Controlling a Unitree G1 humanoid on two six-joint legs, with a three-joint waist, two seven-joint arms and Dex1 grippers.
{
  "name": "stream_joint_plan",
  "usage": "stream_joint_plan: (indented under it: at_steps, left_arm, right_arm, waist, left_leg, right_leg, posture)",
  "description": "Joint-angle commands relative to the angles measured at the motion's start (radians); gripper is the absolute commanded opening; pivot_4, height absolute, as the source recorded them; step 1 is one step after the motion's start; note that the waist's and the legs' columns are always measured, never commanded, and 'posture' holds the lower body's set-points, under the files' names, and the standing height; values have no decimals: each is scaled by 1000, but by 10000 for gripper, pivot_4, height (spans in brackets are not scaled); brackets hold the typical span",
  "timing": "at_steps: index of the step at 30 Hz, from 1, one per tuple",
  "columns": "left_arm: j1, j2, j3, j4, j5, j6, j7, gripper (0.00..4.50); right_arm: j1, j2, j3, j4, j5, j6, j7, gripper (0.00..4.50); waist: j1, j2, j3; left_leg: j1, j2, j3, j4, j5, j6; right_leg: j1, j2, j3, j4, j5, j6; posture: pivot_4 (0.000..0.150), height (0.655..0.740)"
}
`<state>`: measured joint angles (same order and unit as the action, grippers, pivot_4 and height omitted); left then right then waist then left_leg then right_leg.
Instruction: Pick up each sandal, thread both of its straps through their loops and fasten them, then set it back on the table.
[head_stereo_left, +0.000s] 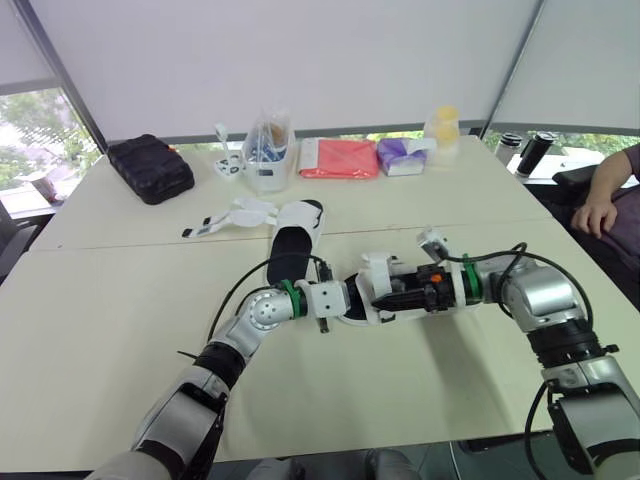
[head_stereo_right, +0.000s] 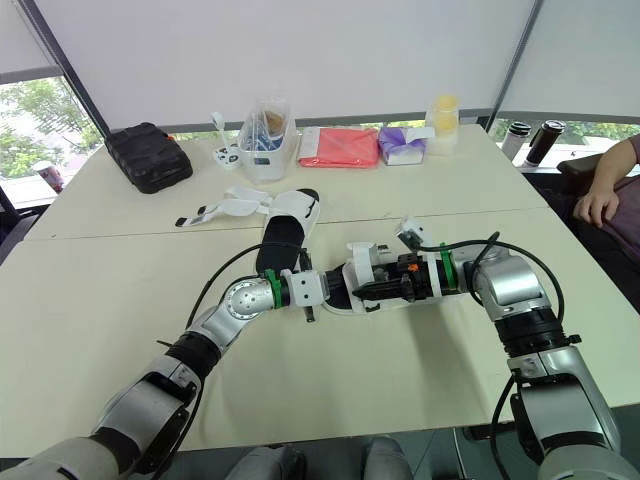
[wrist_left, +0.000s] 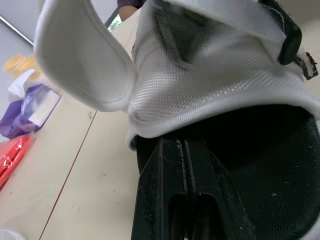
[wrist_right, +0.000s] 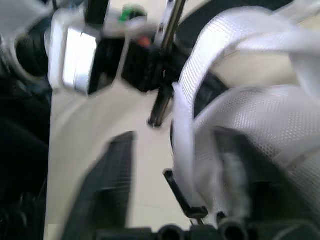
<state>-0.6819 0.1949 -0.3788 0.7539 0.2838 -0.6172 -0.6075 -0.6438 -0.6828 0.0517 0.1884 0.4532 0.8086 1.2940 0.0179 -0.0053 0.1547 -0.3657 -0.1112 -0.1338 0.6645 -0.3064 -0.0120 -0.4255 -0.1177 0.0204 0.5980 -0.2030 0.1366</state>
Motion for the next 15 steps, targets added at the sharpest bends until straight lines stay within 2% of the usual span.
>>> stream_joint_plan:
  at_steps: [1, 9, 12, 15]
  left_arm:
    - [38, -3, -36, 40, 18, 13, -27, 0]
    - [34, -7, -36, 40, 11, 8, -38, 0]
    - [29, -8, -39, 47, 9, 1, -48, 0]
    - [25, -10, -40, 51, 10, -4, -56, 0]
  right_arm:
    - [63, -43, -148, -165, 68, 47, -95, 27754]
    - [351, -55, -349, -528, 237, 211, -279, 27754]
    - [508, -51, -289, -597, 201, 166, -305, 27754]
    - [563, -41, -249, -568, 167, 106, -323, 27754]
  waist:
    - [3, 0, 0]
    - [21, 0, 0]
    - [23, 0, 0]
    - [19, 1, -1]
  left_leg:
    - [0, 0, 0, 0, 0, 0]
    - [-1, 0, 0, 0, -2, 3]
    - [-1, 1, 0, 0, -2, 4]
    - [-1, 1, 2, 1, -2, 4]
  right_leg:
    - [0, 0, 0, 0, 0, 0]
    - [-1, 0, 0, 0, 0, 0]
    - [-1, 1, -1, -1, 0, 0]
    - [-1, 1, 0, 0, 0, 0]
  posture:
    - [1500, 7400]
    - [1500, 7400]
    - [1500, 7400]
    - [1500, 7400]
